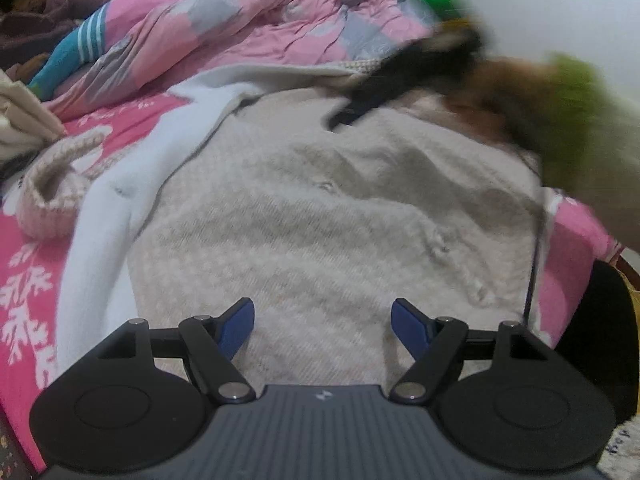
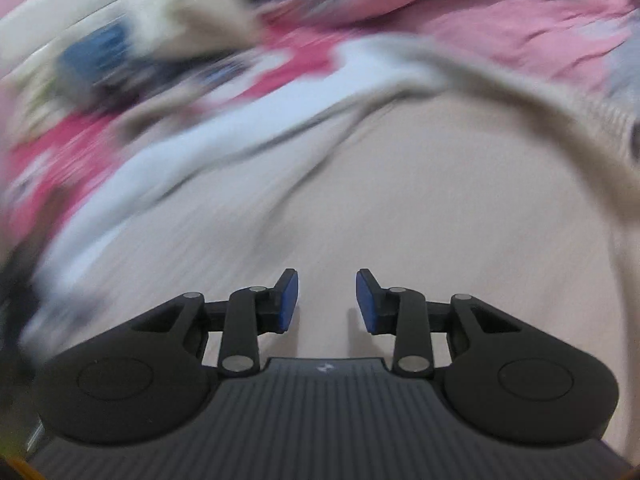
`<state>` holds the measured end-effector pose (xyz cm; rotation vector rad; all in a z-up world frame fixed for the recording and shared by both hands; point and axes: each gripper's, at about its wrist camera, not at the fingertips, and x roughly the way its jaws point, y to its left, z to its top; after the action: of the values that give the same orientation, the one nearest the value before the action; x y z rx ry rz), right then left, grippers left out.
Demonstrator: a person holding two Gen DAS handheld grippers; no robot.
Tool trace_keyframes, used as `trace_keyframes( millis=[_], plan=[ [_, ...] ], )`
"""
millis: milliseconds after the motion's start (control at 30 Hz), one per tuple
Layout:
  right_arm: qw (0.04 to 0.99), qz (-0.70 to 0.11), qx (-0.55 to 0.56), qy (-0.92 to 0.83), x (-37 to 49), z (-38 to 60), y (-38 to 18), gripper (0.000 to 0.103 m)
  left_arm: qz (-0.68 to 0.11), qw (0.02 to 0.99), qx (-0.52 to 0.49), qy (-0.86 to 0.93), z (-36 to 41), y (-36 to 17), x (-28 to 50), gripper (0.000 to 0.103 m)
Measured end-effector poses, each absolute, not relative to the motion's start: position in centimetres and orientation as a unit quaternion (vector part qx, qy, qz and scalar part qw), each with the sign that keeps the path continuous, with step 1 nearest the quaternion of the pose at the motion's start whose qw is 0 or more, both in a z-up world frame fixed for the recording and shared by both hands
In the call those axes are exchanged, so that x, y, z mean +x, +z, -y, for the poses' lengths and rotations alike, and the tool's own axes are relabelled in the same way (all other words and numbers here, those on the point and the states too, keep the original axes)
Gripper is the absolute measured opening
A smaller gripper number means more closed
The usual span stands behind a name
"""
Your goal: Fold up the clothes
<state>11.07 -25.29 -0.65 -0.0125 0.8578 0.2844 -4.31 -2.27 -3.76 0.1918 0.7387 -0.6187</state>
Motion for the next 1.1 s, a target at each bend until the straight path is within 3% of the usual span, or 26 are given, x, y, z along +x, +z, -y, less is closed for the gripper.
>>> trace_keyframes(
  millis=[133,433,467,567,833,967,1000,1100],
  plan=[
    [0.899,-0.427,0.028,0.095,17.9,26.2,-4.6,0.031,-0.351,0.884,0.093,-0.295,2.0,-3.7,-4.2,0.076],
    [0.873,-0.478,0.007,0.093,4.2,29.2,-4.4,0.032,-0.353,0.878,0.070,-0.316,1.3,-4.1,-3.9,0.076],
    [0.868,-0.488,0.003,0.092,2.1,29.5,-4.1,0.038,-0.353,0.878,0.068,-0.316,1.3,-3.9,-4.0,0.076],
    [0.854,-0.513,-0.013,0.091,-3.1,30.4,-3.2,0.038,-0.354,0.878,0.065,-0.314,1.3,-3.5,-4.5,0.076],
    [0.908,-0.418,-0.025,0.038,5.1,29.9,-3.1,0.037,-0.346,0.885,0.075,-0.302,2.5,-2.2,-5.8,0.076],
    [0.905,-0.425,0.018,0.019,3.5,33.6,-5.7,0.037,-0.346,0.883,0.082,-0.305,2.8,-2.6,-5.8,0.076],
    [0.905,-0.423,0.030,0.012,2.6,34.4,-5.6,0.031,-0.349,0.881,0.082,-0.307,2.8,-2.8,-5.7,0.076],
    [0.907,-0.420,0.018,-0.013,2.3,35.5,-5.7,0.028,-0.355,0.878,0.088,-0.309,2.8,-3.3,-5.4,0.076]
  ],
)
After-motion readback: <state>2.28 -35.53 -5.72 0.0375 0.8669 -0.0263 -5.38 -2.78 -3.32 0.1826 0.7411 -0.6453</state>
